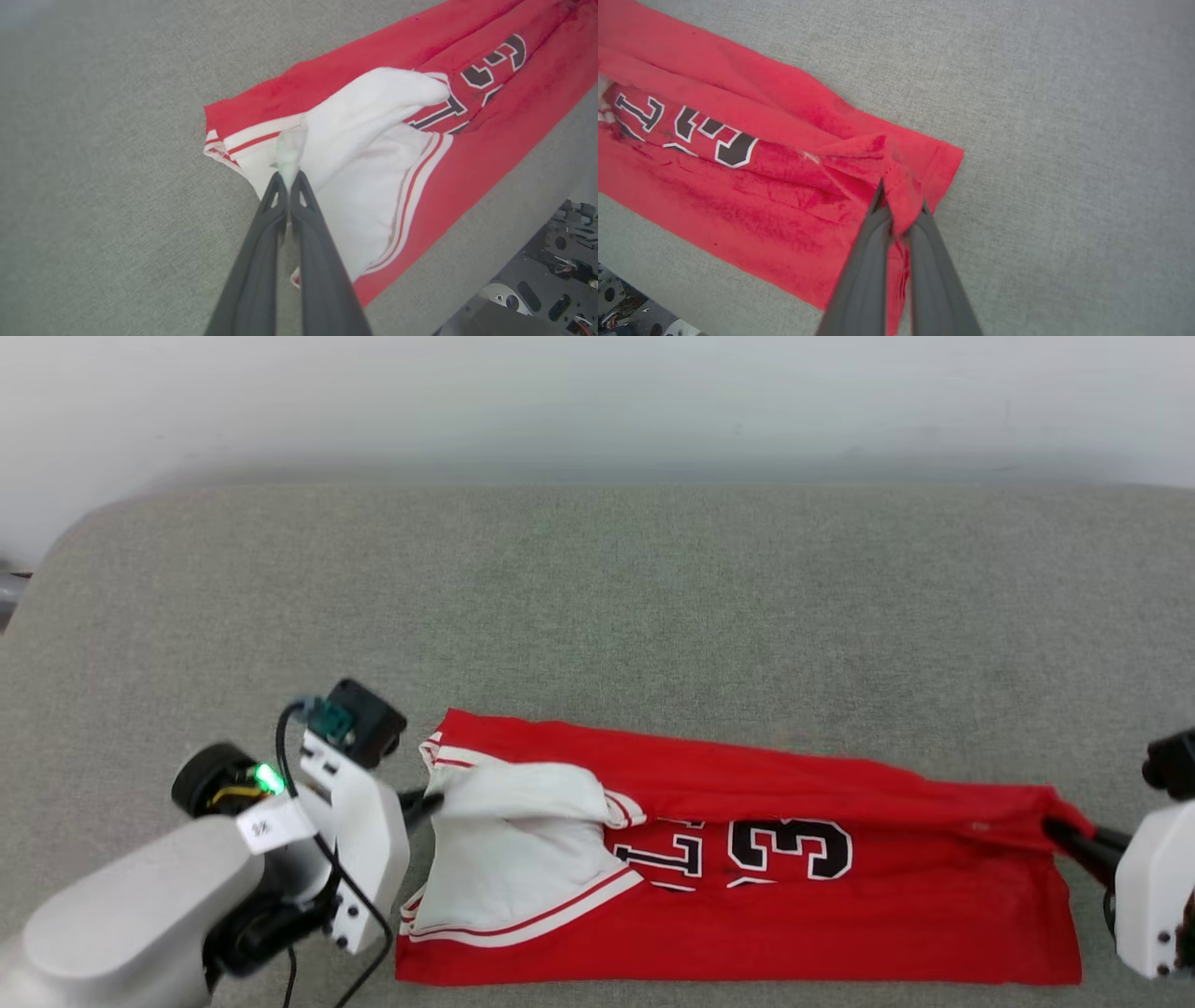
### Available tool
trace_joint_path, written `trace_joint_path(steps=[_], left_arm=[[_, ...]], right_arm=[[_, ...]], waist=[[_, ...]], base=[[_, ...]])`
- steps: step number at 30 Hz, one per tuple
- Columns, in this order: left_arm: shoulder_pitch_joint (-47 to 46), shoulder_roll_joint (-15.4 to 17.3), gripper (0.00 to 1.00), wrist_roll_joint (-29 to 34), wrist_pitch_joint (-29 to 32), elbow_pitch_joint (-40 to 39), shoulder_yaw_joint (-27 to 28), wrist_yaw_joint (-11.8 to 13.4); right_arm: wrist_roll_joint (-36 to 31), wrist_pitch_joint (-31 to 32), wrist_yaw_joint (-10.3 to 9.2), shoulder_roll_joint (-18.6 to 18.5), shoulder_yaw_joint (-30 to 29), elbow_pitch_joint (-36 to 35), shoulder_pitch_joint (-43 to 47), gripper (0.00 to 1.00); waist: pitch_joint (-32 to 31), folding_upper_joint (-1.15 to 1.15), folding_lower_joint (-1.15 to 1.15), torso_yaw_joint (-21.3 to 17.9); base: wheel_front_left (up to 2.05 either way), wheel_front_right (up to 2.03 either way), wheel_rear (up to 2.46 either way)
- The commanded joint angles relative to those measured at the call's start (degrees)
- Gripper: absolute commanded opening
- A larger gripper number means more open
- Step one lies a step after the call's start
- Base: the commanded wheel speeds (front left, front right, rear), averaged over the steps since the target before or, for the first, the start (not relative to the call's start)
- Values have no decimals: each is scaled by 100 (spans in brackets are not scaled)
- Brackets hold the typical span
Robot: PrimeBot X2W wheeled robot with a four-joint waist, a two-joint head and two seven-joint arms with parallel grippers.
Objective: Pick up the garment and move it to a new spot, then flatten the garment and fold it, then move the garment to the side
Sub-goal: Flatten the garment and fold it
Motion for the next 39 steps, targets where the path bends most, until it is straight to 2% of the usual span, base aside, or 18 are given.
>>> trace_joint_path(steps=[1, 7, 15, 16, 17, 18, 19, 24, 31, 34, 39], left_arm=[[156, 41, 0, -21, -42, -46, -48, 63], [653, 111, 0, -125, -168, -114, -190, 208], [951, -89, 0, -250, -388, 226, -225, 210], [974, -108, 8, -255, -429, 268, -220, 225], [996, -127, 55, -250, -509, 292, -190, 255], [1015, -141, 100, -235, -626, 304, -149, 279], [1051, -145, 100, -244, -753, 313, -105, 310], [1245, -39, 100, -26, -1449, 256, 47, 545], [1450, -139, 100, 194, -2548, 124, 412, 1081], [1480, -208, 100, 369, -2984, 157, 541, 1299], [1559, -391, 100, 631, -3315, 212, 799, 1606]], right_arm=[[48, -32, -5, 43, -63, -56, 207, 0], [110, -41, -5, 229, -410, -165, 922, 0], [119, 164, -5, 642, -539, 50, 1205, 0], [107, 130, -5, 693, -559, 97, 1183, 19], [111, 107, -5, 723, -562, 116, 1162, 40], [105, 70, -5, 720, -586, 109, 1134, 84], [78, 28, -5, 701, -618, 91, 1110, 100], [349, -128, -4, 622, -892, -179, 1073, 100], [649, -112, -4, 362, -1528, -407, 1114, 100], [809, 71, -4, 303, -1758, -268, 1143, 100], [992, 547, -4, 306, -1911, 45, 1285, 100]], waist=[[-55, 0, 1, 3], [-71, 0, 1, 5], [91, 0, 1, -57], [91, 0, 1, -62], [82, 0, 1, -66], [60, 0, 1, -70], [30, 0, 1, -78], [-155, 0, 1, -95], [-280, 0, 1, -10], [-245, 0, 1, 48], [-140, 0, 1, 176]], base=[[0, 0, 0], [0, 0, 0], [0, 0, 0], [0, 0, 0], [0, 0, 0], [0, 0, 0], [0, 0, 0], [0, 0, 0], [0, 0, 0], [0, 0, 0], [0, 0, 0]])
